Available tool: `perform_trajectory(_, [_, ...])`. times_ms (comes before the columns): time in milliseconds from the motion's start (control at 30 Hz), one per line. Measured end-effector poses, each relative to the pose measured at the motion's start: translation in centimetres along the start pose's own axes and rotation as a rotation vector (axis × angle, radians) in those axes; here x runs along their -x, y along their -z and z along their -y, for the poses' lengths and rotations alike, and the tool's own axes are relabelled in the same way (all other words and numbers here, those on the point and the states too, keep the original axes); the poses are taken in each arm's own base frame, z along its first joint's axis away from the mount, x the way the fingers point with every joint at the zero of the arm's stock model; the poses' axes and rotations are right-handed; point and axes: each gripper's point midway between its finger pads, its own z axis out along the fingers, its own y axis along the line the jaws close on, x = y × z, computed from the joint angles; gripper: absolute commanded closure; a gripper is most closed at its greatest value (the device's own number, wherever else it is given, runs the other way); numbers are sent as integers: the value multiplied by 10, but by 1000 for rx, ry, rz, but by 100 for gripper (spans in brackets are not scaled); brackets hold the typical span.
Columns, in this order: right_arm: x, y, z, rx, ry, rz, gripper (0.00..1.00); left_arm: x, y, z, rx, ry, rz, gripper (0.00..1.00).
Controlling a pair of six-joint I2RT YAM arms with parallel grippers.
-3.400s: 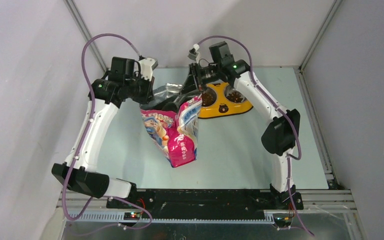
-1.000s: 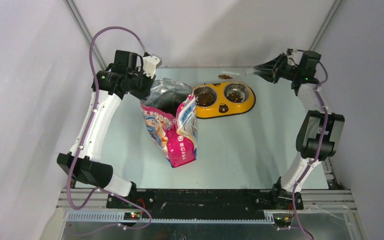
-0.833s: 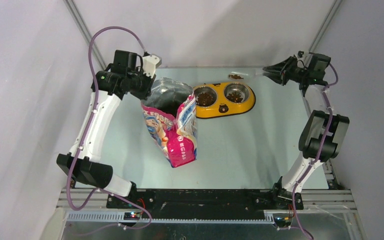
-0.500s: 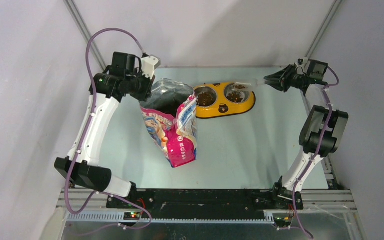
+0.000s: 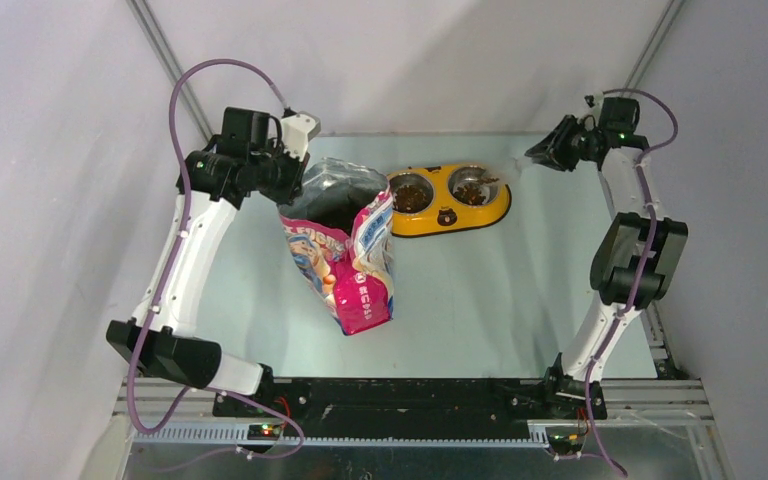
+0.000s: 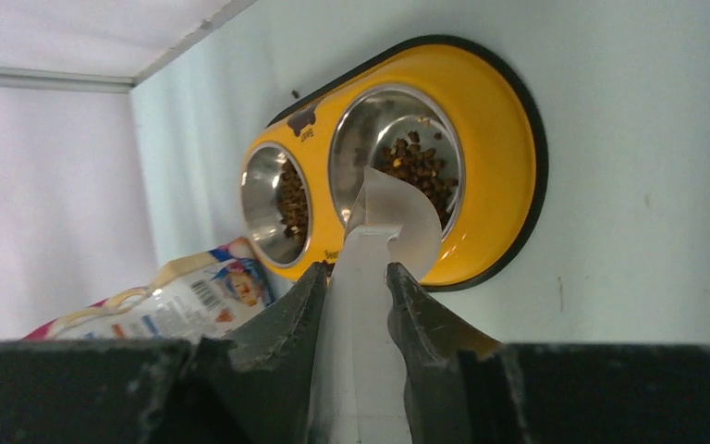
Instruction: Serve the pet food
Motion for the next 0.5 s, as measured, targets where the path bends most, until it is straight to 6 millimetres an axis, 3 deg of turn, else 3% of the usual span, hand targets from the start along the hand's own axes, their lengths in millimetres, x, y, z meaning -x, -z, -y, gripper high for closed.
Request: perform_trajectory(500, [-10,-27,-31,-234,496,25,100,-1,2,3,-7,6,9,100])
